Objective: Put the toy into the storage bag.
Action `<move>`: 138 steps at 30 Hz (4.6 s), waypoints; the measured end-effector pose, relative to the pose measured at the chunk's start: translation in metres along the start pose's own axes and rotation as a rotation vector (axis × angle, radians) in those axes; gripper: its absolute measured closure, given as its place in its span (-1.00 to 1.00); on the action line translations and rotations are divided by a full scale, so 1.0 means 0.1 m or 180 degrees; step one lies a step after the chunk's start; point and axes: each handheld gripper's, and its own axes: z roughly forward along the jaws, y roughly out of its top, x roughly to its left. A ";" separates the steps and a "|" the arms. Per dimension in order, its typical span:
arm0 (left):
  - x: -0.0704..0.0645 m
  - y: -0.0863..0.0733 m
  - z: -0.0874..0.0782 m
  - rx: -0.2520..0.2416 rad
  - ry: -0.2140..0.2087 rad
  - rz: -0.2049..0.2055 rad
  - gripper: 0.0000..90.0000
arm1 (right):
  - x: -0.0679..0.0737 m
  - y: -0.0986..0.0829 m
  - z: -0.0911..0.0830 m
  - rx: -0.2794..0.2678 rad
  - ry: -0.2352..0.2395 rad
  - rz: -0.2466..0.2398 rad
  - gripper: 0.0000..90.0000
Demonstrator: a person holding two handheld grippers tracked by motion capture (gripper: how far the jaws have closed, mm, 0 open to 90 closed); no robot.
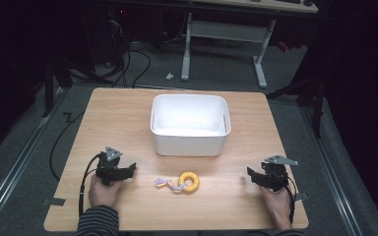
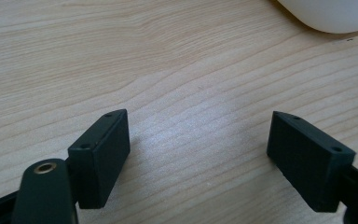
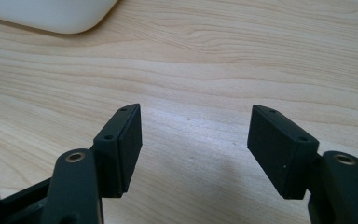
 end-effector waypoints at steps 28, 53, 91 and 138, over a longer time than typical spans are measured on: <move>0.00 0.00 0.00 -0.0001 0.0007 -0.0005 -0.52 | 0.37 0.27 -0.02 -0.0011 0.0506 -0.0292 0.04; 0.00 0.00 0.00 -0.0003 0.0002 -0.0009 -0.51 | 0.86 0.47 0.14 0.0102 0.0845 -0.0658 0.01; 0.00 0.00 0.00 -0.0005 -0.0004 -0.0008 -0.51 | 1.64 0.70 0.49 0.0851 0.1263 -0.1407 0.30; 0.00 0.00 0.00 -0.0006 -0.0010 -0.0007 -0.50 | 1.54 0.67 0.41 0.0822 0.1059 -0.1432 0.50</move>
